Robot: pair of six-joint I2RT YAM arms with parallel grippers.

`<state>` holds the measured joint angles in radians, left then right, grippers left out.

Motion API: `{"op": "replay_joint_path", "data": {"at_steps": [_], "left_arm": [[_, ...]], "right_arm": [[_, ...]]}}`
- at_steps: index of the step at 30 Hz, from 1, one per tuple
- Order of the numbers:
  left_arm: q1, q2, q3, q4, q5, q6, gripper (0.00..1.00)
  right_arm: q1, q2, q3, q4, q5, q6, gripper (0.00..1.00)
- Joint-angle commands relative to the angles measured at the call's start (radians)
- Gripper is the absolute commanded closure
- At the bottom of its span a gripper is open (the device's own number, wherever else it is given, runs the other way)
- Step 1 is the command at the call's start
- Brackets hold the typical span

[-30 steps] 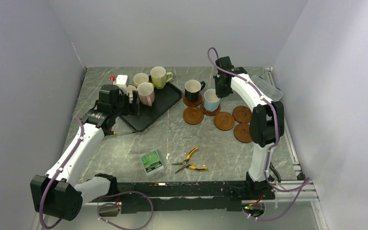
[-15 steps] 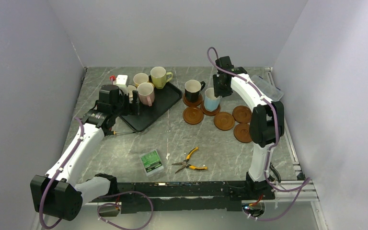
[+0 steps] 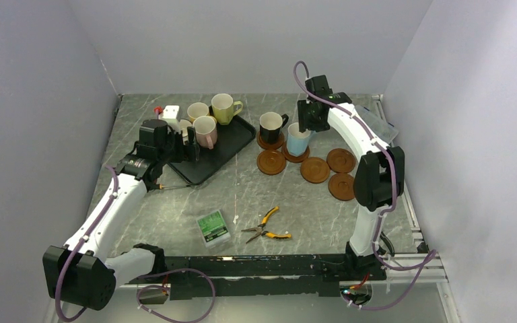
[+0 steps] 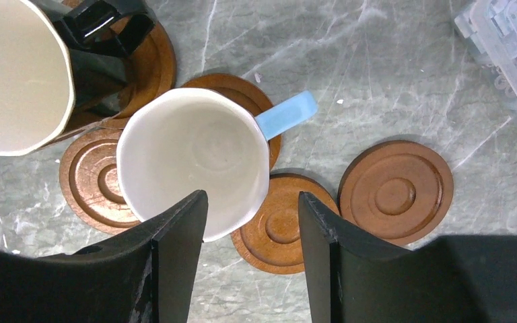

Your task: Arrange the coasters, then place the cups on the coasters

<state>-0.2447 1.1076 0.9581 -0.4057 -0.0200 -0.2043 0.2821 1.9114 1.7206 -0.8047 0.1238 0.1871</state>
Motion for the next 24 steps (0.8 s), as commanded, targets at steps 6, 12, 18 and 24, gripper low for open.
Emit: {"op": "replay_joint_path", "data": {"at_steps": [6,12,18,24], "left_arm": [[0.002,-0.034,0.034,0.015,0.022,-0.008,0.07],[0.003,-0.031,0.023,0.025,0.022,-0.002,0.07],[0.003,-0.024,0.010,0.039,0.027,0.000,0.07],[0.002,-0.022,-0.001,0.050,0.038,-0.001,0.07]], "right_arm": [[-0.003,-0.030,-0.040,0.032,0.008,0.056,0.50],[-0.003,-0.057,-0.092,0.048,0.003,0.099,0.58],[-0.003,-0.095,-0.150,0.080,0.013,0.152,0.69],[-0.003,-0.122,-0.192,0.114,0.017,0.187,0.80]]}}
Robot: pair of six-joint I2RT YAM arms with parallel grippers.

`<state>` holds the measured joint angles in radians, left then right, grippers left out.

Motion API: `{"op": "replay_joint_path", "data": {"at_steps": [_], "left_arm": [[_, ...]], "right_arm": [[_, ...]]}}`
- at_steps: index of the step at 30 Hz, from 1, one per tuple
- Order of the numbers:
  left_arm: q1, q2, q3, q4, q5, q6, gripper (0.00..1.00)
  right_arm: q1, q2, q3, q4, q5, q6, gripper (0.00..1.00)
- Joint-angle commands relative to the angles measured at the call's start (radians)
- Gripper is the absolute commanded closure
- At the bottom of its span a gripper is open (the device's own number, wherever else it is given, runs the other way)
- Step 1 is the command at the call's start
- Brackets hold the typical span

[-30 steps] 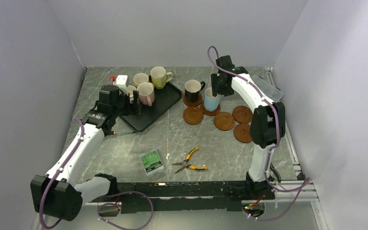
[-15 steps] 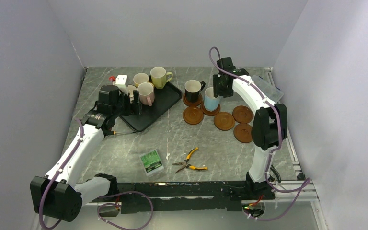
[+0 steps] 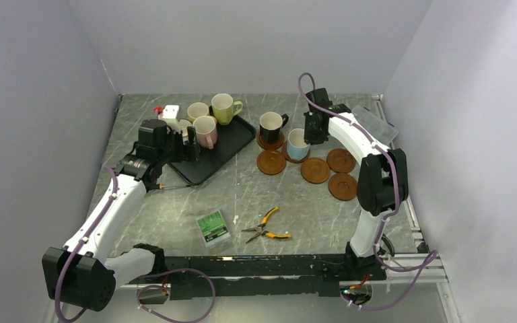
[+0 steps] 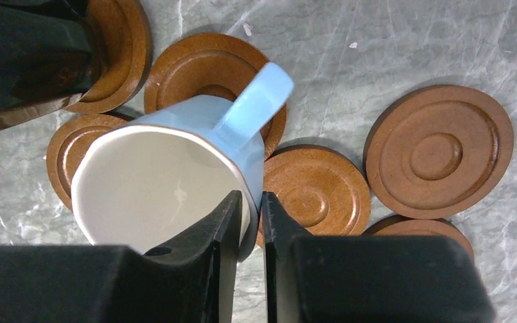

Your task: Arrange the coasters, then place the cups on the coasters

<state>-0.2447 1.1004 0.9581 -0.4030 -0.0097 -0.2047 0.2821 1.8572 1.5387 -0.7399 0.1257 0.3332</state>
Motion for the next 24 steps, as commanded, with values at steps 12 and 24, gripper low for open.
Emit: {"op": "replay_joint_path", "data": {"at_steps": [12,24], "left_arm": [[0.002,-0.027,-0.011,0.054,0.020,-0.005,0.07],[0.002,-0.031,-0.009,0.052,0.014,-0.001,0.07]], "right_arm": [[-0.002,-0.103,-0.009,0.081,0.050,0.118,1.00],[-0.003,-0.073,0.061,0.058,0.086,0.181,1.00]]}}
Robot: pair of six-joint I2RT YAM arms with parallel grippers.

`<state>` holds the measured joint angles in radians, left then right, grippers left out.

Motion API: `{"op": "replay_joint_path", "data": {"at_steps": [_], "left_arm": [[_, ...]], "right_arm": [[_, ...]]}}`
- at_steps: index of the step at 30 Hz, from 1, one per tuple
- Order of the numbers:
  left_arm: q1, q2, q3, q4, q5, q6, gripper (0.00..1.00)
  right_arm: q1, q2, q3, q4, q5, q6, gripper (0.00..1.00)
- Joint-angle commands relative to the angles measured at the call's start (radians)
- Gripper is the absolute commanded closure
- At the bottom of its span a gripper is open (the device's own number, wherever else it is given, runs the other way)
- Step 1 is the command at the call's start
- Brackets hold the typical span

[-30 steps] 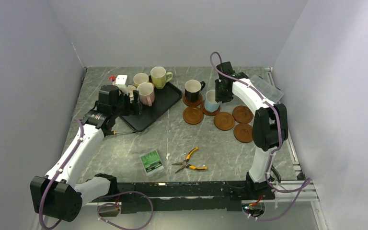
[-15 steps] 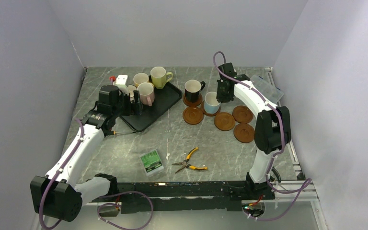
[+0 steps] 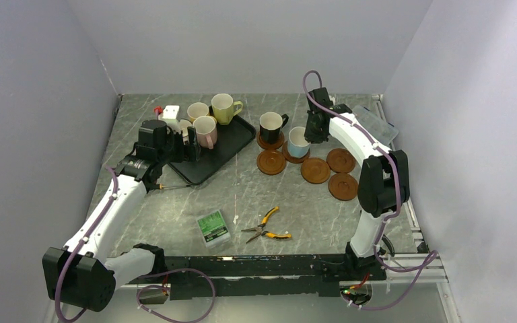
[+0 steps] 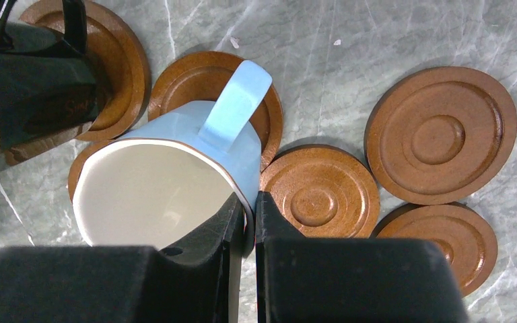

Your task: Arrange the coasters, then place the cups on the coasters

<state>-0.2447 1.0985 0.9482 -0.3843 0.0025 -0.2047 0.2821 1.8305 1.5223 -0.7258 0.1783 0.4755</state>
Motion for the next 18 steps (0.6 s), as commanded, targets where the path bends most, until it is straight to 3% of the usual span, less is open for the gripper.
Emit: {"op": "replay_joint_path", "data": {"at_steps": [1,18], "left_arm": [[0.002,-0.032,0.000,0.033,0.000,-0.002,0.07],[0.003,-0.038,-0.003,0.036,-0.001,0.001,0.07]], "right_arm": [[-0.003,-0.044,0.080,0.046,0.036,0.039,1.00],[-0.009,0.025,0.116,0.040,0.038,0.048,1.00]]}}
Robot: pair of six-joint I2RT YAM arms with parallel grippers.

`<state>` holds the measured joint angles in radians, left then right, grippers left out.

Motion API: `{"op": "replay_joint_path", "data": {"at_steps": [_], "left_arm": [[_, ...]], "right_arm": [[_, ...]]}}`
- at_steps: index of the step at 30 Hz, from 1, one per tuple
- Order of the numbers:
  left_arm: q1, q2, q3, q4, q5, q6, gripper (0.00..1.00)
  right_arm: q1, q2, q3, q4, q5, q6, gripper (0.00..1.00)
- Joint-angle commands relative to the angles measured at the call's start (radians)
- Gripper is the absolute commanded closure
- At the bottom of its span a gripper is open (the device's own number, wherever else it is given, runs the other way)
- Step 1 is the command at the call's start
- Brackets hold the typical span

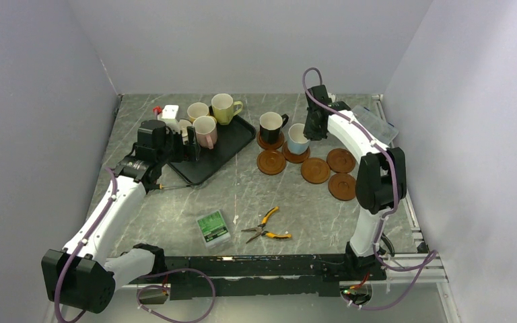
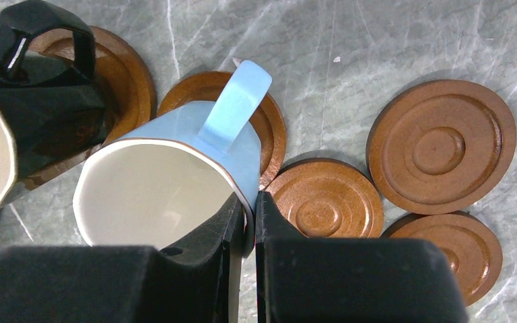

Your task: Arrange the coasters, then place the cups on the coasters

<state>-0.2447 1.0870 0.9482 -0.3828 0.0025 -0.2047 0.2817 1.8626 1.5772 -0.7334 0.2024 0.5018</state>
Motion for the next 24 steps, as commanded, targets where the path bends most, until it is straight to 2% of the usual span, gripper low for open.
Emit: {"op": "replay_joint_path", "data": {"at_steps": [1,24], "left_arm": [[0.003,-0.026,-0.003,0.035,-0.001,0.001,0.07],[0.003,-0.028,-0.003,0.036,0.002,0.004,0.07]], "right_arm": [[-0.008,-0.005,0.059,0.050,0.013,0.021,1.00],[-0.015,0.018,0.078,0.004,-0.015,0.012,1.00]]}}
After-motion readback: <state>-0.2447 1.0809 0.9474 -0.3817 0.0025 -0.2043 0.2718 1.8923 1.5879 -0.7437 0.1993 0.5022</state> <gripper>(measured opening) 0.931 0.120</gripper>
